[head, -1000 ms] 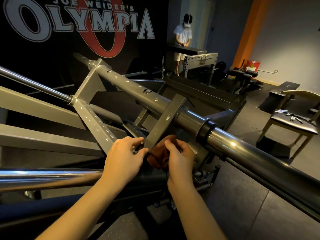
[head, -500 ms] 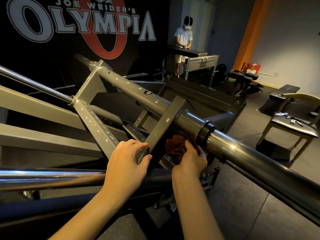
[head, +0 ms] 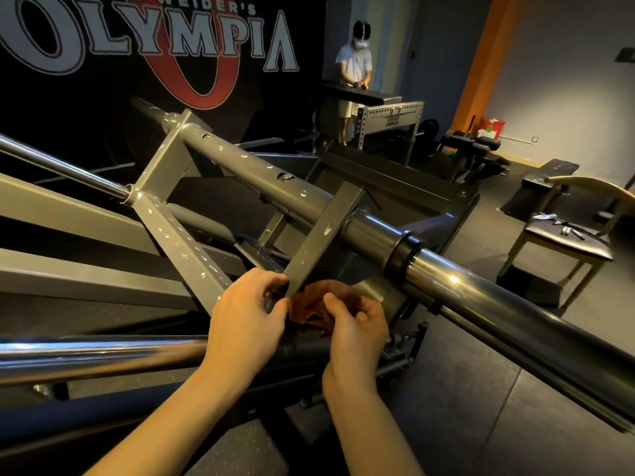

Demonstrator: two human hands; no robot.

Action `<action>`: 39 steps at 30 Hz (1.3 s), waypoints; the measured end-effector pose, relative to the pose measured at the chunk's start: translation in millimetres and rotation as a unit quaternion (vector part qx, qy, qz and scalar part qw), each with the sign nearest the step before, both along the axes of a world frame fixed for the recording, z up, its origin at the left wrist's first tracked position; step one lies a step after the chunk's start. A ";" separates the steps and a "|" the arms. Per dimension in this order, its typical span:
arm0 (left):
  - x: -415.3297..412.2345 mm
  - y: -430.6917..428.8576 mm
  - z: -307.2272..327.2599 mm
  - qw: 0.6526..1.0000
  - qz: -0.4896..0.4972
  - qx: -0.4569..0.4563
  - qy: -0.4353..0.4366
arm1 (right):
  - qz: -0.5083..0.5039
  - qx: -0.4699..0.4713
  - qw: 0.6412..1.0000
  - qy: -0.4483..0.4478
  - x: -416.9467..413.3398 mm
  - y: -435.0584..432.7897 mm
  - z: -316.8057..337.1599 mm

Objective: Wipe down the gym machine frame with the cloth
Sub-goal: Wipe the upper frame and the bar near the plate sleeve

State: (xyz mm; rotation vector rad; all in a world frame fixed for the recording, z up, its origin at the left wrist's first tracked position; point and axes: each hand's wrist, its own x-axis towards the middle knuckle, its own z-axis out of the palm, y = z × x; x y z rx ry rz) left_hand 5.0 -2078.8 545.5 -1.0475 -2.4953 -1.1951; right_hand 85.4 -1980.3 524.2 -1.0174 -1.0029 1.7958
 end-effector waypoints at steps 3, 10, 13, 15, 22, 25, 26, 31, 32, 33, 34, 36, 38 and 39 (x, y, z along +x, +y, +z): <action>-1.1 -0.2 0.1 1.000 -0.005 0.000 -0.011 | -0.089 -0.068 0.994 0.021 3.1 19.6 -5.4; -2.2 -0.5 0.1 1.000 -0.007 0.001 -0.005 | -0.091 -0.008 0.991 0.093 -28.6 -0.3 14.5; -3.0 -4.3 -0.6 1.000 -0.008 0.000 -0.013 | -0.069 0.075 0.992 0.079 -28.9 -18.5 13.9; -2.7 -5.9 0.8 1.000 -0.004 0.003 -0.030 | -0.043 0.130 0.988 0.068 -21.9 -22.9 11.3; -8.1 -13.5 10.9 0.990 -0.029 -0.004 -0.135 | -0.023 0.162 0.986 0.029 6.8 -14.3 8.4; -3.3 -16.3 13.8 0.988 -0.044 -0.008 -0.148 | -0.031 0.151 0.988 0.022 -6.8 -8.5 20.5; -2.0 -16.5 14.5 0.987 -0.046 -0.004 -0.152 | -0.019 0.157 0.987 0.013 -10.1 -10.0 22.7; 7.4 -17.8 21.4 0.984 -0.041 0.093 -0.145 | 0.095 0.250 0.964 -0.016 22.5 -27.5 12.2; 10.6 -19.4 23.1 0.984 -0.041 0.113 -0.131 | 0.103 0.236 0.966 -0.013 29.6 -28.2 11.2; 13.9 -21.5 24.0 0.985 -0.047 0.123 -0.113 | 0.105 0.210 0.972 -0.007 33.4 -27.4 11.7; 17.2 -24.2 24.6 0.986 -0.059 0.122 -0.096 | 0.109 0.180 0.978 -0.001 35.5 -25.4 13.9; 22.1 -28.8 26.3 0.987 -0.103 0.093 -0.083 | 0.131 0.128 0.983 0.006 38.7 -22.4 23.2; 24.9 -32.1 27.7 0.984 -0.146 0.056 -0.080 | 0.169 0.105 0.979 0.031 43.5 -21.0 32.2; 25.7 -33.4 28.8 0.984 -0.155 0.048 -0.077 | 0.191 0.100 0.975 0.044 45.6 -21.1 36.4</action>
